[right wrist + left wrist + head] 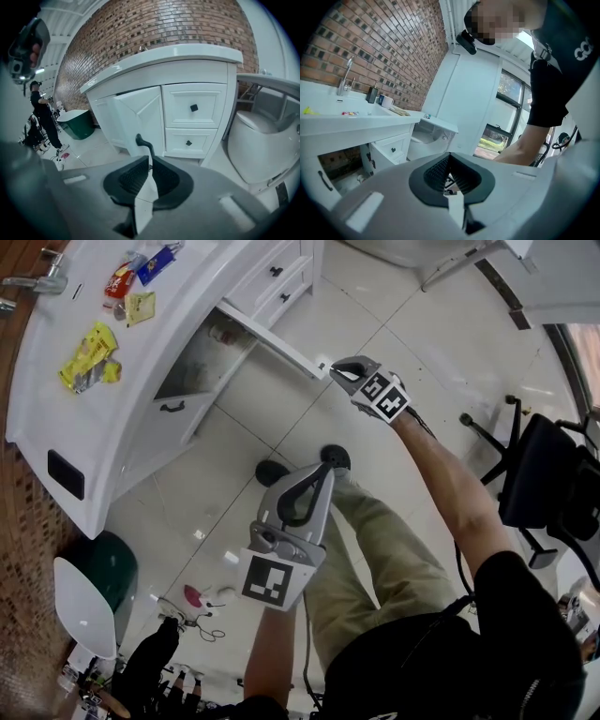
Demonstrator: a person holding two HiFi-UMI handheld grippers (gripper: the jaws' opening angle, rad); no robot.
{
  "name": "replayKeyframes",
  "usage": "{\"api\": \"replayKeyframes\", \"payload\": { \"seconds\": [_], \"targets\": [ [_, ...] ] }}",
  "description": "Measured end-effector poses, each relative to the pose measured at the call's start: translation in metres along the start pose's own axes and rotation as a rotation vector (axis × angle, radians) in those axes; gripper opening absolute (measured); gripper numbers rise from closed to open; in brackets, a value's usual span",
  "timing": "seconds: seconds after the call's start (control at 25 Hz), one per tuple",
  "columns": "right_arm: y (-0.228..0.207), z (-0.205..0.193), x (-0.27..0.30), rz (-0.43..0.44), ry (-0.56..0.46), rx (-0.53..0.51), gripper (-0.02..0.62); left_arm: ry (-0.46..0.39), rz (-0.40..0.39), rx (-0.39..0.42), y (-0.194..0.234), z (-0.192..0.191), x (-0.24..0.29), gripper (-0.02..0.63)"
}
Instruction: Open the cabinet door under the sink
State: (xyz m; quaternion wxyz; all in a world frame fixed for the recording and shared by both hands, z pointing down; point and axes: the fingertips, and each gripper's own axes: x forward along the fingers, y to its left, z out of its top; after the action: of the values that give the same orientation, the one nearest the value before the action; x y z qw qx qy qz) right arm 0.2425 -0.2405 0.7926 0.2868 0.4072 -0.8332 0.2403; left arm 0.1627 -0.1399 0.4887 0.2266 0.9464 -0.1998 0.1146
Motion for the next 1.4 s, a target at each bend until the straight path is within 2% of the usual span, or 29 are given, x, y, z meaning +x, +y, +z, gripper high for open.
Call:
{"api": "replayKeyframes", "payload": {
  "seconds": [0.24, 0.4, 0.52, 0.64, 0.8, 0.96, 1.16, 1.4],
  "targets": [
    [0.015, -0.006, -0.057, -0.051, -0.022, 0.037, 0.012, 0.002, 0.038, 0.032, 0.001, 0.019, -0.02, 0.015],
    [0.061, 0.004, -0.103, -0.049, -0.043, 0.038, 0.006, -0.006, 0.051, 0.072, -0.011, 0.036, -0.048, 0.015],
    [0.081, 0.021, -0.138, -0.063, -0.065, 0.013, -0.008, -0.033, 0.079, 0.06, -0.019, 0.047, -0.073, 0.015],
    [0.095, 0.043, -0.168, -0.09, -0.113, 0.033, -0.008, -0.034, 0.124, 0.031, -0.027, 0.042, -0.105, 0.015],
    [0.127, 0.074, -0.208, -0.109, -0.174, -0.004, -0.008, -0.066, 0.174, 0.022, -0.048, 0.036, -0.155, 0.015],
    [0.183, 0.096, -0.242, -0.095, -0.23, -0.047, -0.008, -0.123, 0.224, 0.035, -0.079, 0.036, -0.212, 0.015],
    [0.276, 0.114, -0.28, -0.04, -0.301, -0.118, -0.008, -0.184, 0.307, 0.014, -0.123, 0.017, -0.285, 0.015],
    [0.37, 0.131, -0.324, 0.02, -0.369, -0.23, -0.008, -0.262, 0.374, -0.068, -0.164, -0.035, -0.344, 0.015]
  ]
}}
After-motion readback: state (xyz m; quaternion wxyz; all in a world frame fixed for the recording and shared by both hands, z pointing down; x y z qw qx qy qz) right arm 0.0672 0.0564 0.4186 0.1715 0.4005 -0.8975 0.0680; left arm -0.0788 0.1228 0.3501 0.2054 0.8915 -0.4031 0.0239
